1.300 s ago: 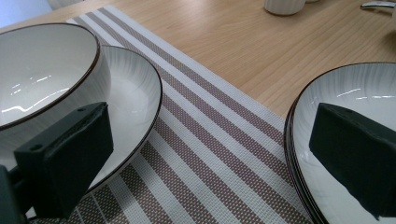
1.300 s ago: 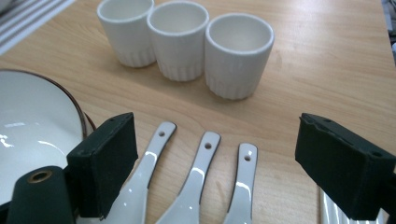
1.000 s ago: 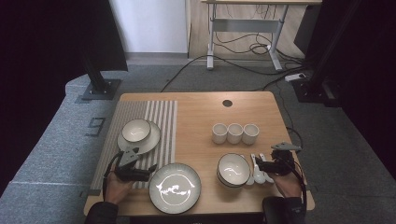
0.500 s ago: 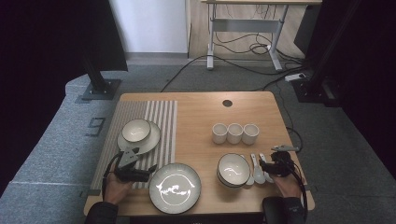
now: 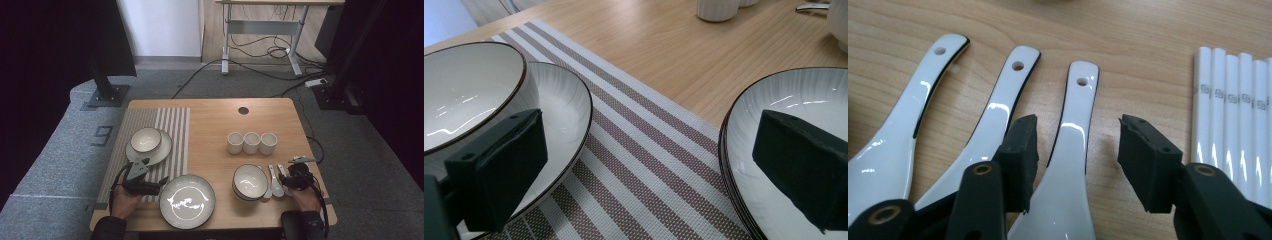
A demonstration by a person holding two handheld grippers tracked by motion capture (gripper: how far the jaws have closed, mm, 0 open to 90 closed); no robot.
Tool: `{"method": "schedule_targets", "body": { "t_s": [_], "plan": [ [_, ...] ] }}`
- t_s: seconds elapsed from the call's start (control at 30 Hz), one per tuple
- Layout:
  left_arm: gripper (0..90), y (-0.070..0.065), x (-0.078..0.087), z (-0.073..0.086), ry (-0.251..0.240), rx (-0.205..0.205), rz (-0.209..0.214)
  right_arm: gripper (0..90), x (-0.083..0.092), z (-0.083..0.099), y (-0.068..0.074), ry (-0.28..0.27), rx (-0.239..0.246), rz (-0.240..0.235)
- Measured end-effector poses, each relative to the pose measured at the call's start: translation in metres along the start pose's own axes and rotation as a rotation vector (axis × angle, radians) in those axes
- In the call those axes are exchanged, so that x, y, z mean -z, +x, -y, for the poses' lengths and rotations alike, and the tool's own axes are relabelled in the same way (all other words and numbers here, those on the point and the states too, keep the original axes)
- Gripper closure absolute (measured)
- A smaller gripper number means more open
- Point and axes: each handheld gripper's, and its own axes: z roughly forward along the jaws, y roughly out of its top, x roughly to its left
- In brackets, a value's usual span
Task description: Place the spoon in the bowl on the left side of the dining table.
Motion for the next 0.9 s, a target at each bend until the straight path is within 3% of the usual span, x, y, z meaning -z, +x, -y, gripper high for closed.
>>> {"method": "schedule_targets", "body": {
  "t_s": [0.47, 0.9],
  "plan": [
    [1.0, -0.0006, -0.0023, 0.0009, 0.015, -0.003, -0.001, 71.7, -0.0008, 0.0007, -0.0005, 0.017, -0.027, -0.007],
    [1.0, -0.001, -0.0032, 0.0009, 0.019, -0.005, 0.0, 73.0, 0.0031, 0.0017, -0.002, -0.01, -0.049, 0.0]
  ]
}}
